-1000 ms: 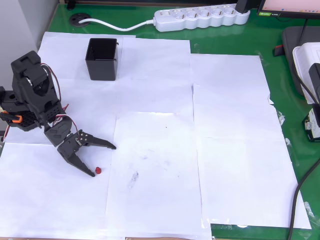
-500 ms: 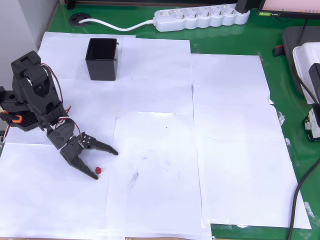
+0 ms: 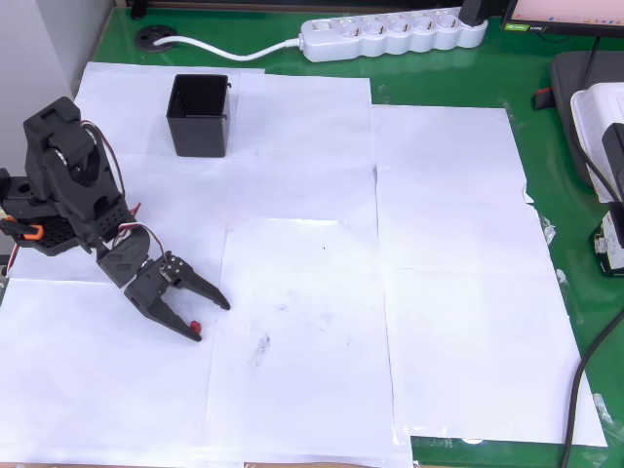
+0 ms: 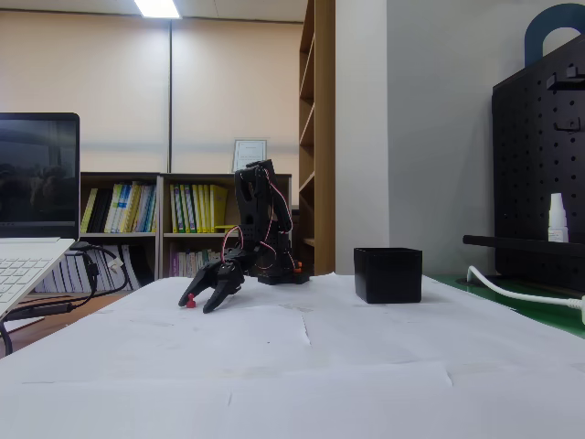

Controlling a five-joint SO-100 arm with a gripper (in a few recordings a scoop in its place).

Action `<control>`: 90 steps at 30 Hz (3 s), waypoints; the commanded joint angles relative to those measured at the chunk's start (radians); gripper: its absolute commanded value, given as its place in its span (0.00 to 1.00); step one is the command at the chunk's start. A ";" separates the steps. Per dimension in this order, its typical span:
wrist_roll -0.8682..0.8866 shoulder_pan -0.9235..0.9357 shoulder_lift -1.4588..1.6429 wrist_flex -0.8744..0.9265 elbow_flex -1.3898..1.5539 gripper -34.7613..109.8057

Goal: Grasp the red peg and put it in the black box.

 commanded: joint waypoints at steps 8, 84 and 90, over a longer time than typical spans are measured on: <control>-0.040 0.032 -0.002 -0.071 -0.124 0.46; -0.011 -0.002 -0.021 0.017 -0.066 0.27; -0.012 -0.002 -0.021 0.025 -0.064 0.24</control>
